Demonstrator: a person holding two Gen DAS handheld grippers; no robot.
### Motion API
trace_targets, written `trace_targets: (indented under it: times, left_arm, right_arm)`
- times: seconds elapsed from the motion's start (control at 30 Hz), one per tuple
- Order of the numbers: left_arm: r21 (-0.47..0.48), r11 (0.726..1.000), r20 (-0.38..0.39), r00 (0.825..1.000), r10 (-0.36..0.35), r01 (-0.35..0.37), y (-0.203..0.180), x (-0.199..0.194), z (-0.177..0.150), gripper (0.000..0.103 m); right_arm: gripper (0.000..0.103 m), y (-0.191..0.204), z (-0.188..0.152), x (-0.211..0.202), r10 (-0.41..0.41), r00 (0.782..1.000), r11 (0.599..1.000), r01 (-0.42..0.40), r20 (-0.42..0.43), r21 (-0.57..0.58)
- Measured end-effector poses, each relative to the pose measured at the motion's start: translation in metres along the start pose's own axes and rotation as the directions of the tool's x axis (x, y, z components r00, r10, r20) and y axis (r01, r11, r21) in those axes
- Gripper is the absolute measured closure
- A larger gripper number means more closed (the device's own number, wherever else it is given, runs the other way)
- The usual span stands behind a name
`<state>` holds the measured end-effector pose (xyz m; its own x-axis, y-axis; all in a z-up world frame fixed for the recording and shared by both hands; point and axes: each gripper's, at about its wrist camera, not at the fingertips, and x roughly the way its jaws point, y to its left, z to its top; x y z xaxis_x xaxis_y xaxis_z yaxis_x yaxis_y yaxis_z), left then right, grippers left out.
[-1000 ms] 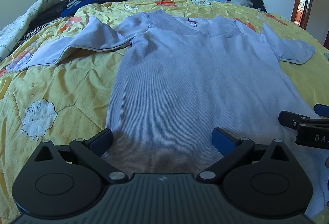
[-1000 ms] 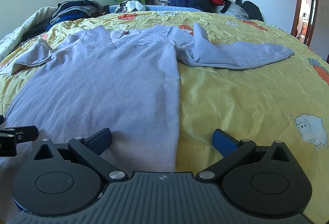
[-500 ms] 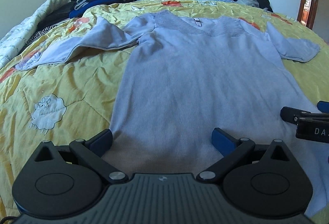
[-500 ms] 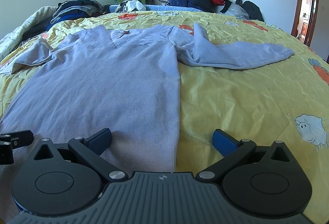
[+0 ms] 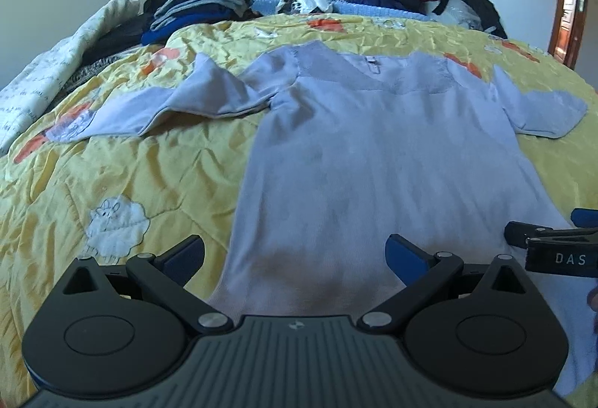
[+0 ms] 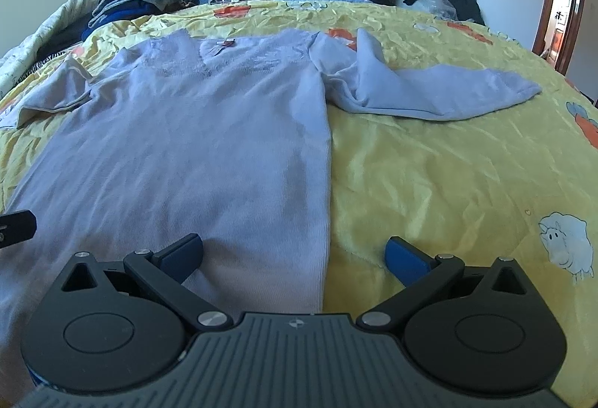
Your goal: Fold small clothes
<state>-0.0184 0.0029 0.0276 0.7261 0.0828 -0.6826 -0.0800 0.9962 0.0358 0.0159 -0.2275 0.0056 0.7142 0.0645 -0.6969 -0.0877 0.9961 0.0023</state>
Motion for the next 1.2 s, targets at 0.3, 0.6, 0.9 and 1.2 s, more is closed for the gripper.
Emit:
trace_targets:
  times: [0.3, 0.6, 0.9, 1.2]
  left_arm:
    - [-0.010, 1.000, -0.023, 1.000, 0.012, -0.012, -0.002, -0.006, -0.005, 0.000]
    - [-0.035, 0.999, -0.023, 0.999, 0.040, -0.041, -0.007, -0.028, -0.011, 0.000]
    - [-0.019, 0.999, -0.017, 0.999, 0.031, -0.032, -0.009, -0.029, -0.008, 0.000]
    - [0.007, 1.000, -0.012, 1.000, -0.004, 0.004, -0.016, -0.020, 0.003, 0.000]
  right_arm:
    - [0.000, -0.001, -0.004, -0.001, 0.006, 1.000, 1.000, -0.006, 0.021, -0.003]
    - [0.000, -0.001, -0.010, -0.004, 0.016, 0.998, 1.000, -0.016, 0.060, -0.010]
    - [0.000, -0.002, -0.010, -0.003, 0.015, 0.998, 1.000, -0.015, 0.066, -0.007]
    - [0.000, -0.002, -0.010, -0.004, 0.016, 0.998, 1.000, -0.015, 0.066, -0.008]
